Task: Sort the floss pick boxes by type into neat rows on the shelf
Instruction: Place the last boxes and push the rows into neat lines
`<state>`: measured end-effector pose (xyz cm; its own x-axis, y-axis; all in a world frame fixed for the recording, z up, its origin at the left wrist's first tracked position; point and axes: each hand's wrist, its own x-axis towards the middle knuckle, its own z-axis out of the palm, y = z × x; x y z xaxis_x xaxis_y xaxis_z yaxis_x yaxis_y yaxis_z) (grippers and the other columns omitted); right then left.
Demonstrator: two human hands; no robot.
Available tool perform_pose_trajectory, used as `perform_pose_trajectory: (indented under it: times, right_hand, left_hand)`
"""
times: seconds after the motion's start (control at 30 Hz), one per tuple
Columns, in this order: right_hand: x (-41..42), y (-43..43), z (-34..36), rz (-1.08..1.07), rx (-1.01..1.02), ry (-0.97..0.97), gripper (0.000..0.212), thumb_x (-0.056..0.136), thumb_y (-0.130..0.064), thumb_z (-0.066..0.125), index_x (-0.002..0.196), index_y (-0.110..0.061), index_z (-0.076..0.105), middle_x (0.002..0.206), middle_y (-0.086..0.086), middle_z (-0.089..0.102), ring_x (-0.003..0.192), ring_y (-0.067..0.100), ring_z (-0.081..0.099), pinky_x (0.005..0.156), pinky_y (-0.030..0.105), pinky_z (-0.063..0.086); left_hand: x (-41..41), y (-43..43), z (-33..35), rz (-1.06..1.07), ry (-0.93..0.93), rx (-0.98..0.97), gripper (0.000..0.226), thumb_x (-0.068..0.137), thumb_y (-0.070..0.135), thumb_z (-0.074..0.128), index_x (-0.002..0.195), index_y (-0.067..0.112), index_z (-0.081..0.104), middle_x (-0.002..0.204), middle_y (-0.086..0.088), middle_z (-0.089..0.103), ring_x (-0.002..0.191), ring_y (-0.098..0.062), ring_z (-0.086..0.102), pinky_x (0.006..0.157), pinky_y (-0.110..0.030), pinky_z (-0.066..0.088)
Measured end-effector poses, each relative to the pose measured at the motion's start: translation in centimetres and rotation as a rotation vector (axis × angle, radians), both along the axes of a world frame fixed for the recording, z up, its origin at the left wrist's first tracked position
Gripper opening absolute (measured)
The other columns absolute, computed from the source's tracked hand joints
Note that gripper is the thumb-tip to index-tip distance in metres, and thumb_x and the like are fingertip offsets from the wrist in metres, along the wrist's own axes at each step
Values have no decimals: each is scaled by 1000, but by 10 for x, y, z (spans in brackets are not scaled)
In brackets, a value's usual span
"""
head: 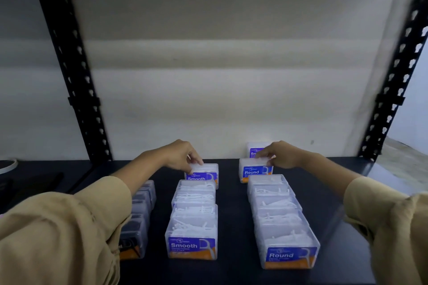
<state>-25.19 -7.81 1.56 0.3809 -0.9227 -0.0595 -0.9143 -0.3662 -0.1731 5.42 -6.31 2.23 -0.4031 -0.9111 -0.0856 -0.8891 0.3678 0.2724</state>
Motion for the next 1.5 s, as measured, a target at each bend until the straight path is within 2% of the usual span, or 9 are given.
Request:
perform_pose_trajectory:
  times: [0.2,0.37,0.5,0.63,0.7,0.97,1.13,1.23,1.5]
  right_hand:
    - [-10,18,4,7,54,30,46,88,-3,53,131,-21,54,125,6,61,109,21,54,89,21,36]
    - [-13,26,3,-1,90,18,44,91,-3,47,131,-21,54,112,0,58,103,16,49,88,20,33]
    - [-15,27,0,-11,96,-4,43,92,-3,48,130,-24,55,134,0,55,121,19,47,93,21,32]
    - [-15,28,-2,-17,77,-7,44,92,-3,46,130,-24,55,135,1,54,122,21,46,93,21,31]
    - [-14,28,-3,-21,72,-10,44,92,-3,45,130,-24,55,135,1,53,123,22,46,93,21,31]
    - [-14,29,-5,-33,75,-30,45,92,-2,45,129,-25,55,135,0,52,122,22,47,100,25,34]
    - [-14,28,-3,-47,79,-94,40,93,-3,42,122,-23,61,129,1,56,105,16,47,92,20,34]
    - [-13,24,-2,-85,12,-157,35,95,-9,42,119,-21,64,126,3,60,110,20,52,88,21,34]
    - [-8,-8,-7,-202,-213,-135,38,93,-14,47,131,-16,51,130,8,55,115,24,51,91,31,44]
  left_hand:
    - [1,6,5,-8,-27,57,44,74,4,67,114,23,68,109,2,70,89,-6,60,82,-17,46]
    - [-1,9,2,12,-7,89,34,83,3,55,112,19,66,118,2,66,104,-8,58,96,-24,46]
    - [-10,9,-10,67,4,23,34,90,8,45,116,22,61,120,-3,64,110,-16,57,97,-27,42]
    - [-18,11,-15,69,14,65,42,92,5,36,121,23,61,124,1,61,101,-10,52,89,-20,37]
    - [-19,13,-12,68,-2,92,40,91,4,37,118,22,62,120,1,63,96,-9,50,85,-20,36]
    - [-21,18,-4,38,-91,207,40,92,2,38,123,19,58,107,6,55,101,-11,48,89,-22,36]
    - [-17,18,-7,53,4,175,39,91,7,40,119,24,61,112,7,59,103,-9,51,91,-22,38]
    - [-15,17,-11,67,99,99,31,95,19,44,120,31,60,122,4,61,112,-12,54,100,-26,40]
    - [-13,18,-15,34,223,10,29,95,22,49,121,30,58,121,4,58,114,-11,54,99,-25,41]
